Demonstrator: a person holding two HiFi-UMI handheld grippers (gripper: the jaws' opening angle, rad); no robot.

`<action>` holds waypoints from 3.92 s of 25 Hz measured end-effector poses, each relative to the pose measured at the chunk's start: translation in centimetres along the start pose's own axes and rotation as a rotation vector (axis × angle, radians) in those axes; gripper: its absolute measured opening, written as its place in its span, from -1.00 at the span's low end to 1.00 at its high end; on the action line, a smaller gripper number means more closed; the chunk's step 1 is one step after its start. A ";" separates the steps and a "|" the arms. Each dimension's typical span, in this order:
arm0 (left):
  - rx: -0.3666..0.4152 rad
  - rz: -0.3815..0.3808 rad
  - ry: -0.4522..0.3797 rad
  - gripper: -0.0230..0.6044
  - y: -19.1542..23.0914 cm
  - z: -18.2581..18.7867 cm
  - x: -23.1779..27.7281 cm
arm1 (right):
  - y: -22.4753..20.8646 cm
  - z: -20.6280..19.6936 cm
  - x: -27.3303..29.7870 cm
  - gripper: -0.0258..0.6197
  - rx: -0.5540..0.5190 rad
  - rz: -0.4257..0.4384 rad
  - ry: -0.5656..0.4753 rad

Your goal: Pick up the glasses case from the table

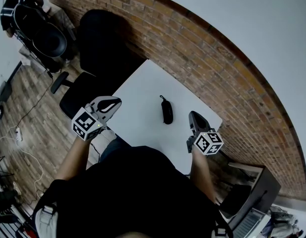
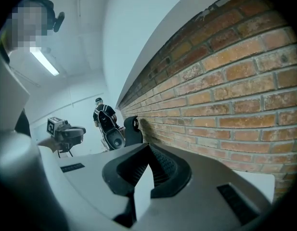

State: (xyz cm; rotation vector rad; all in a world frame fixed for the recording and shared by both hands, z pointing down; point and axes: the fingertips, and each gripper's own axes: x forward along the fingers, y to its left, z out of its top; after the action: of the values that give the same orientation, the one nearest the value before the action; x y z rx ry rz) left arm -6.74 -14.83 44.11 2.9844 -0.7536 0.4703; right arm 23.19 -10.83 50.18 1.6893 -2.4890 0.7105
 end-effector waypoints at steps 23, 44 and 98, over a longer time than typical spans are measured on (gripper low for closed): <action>-0.022 -0.037 0.035 -0.84 1.7 -1.3 1.9 | -2.6 -4.5 3.1 -0.87 0.042 -0.044 0.106; -0.035 -0.087 0.066 -0.84 3.6 -2.8 5.0 | -6.1 -9.6 7.3 -0.87 0.067 -0.100 0.214; -0.123 -0.137 0.135 -0.84 9.7 -8.1 7.9 | -9.7 -22.1 14.8 -0.73 0.060 -0.171 0.544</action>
State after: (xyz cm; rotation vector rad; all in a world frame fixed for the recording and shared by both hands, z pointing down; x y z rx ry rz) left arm -6.99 -26.19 53.71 2.8320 -0.5422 0.5872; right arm 21.27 -17.80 77.58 1.4500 -1.9465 1.0620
